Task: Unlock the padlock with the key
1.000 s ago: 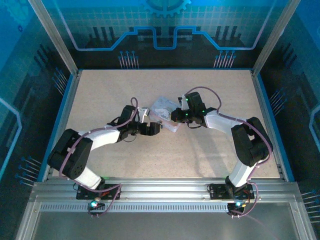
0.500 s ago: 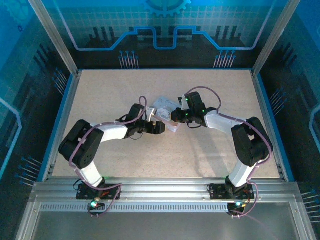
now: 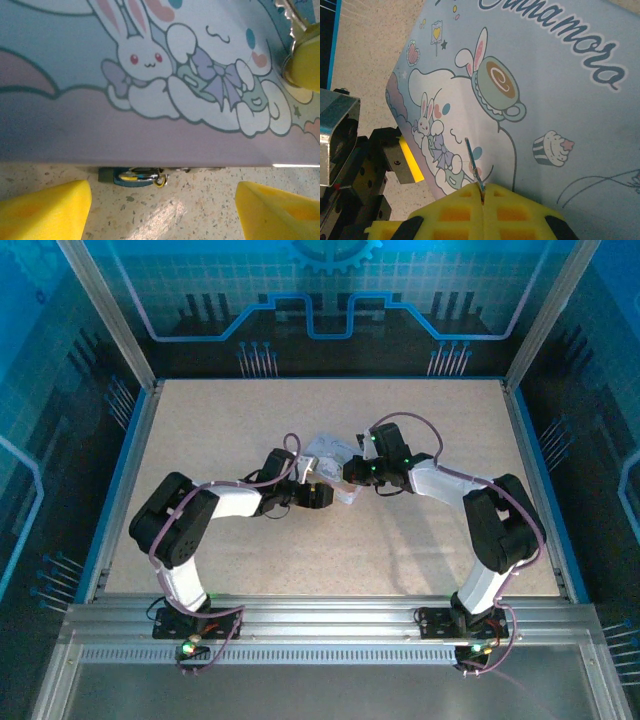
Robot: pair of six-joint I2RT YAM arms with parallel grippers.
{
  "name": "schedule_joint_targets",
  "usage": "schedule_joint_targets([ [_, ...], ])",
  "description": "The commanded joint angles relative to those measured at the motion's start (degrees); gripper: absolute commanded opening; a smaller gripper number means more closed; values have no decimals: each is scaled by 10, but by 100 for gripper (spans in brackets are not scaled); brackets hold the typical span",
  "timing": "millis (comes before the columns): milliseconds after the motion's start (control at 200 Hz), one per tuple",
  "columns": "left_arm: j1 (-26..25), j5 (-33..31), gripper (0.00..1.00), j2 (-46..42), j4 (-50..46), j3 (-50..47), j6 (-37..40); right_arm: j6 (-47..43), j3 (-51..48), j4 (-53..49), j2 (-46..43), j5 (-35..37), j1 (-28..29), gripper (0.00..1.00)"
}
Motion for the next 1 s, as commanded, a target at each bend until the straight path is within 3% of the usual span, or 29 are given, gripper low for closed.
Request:
schedule_joint_targets([
  [0, -6, 0, 77, 13, 22, 13, 15, -6, -4, -73, 23, 32, 8, 0],
  [390, -13, 16, 72, 33, 41, 17, 1, -7, 1, -78, 27, 34, 13, 0],
  [595, -19, 20, 62, 34, 45, 19, -10, -8, 2, -80, 27, 35, 14, 0],
  [995, -20, 13, 51, 39, 47, 25, -32, -10, 3, -77, 28, 33, 14, 0],
])
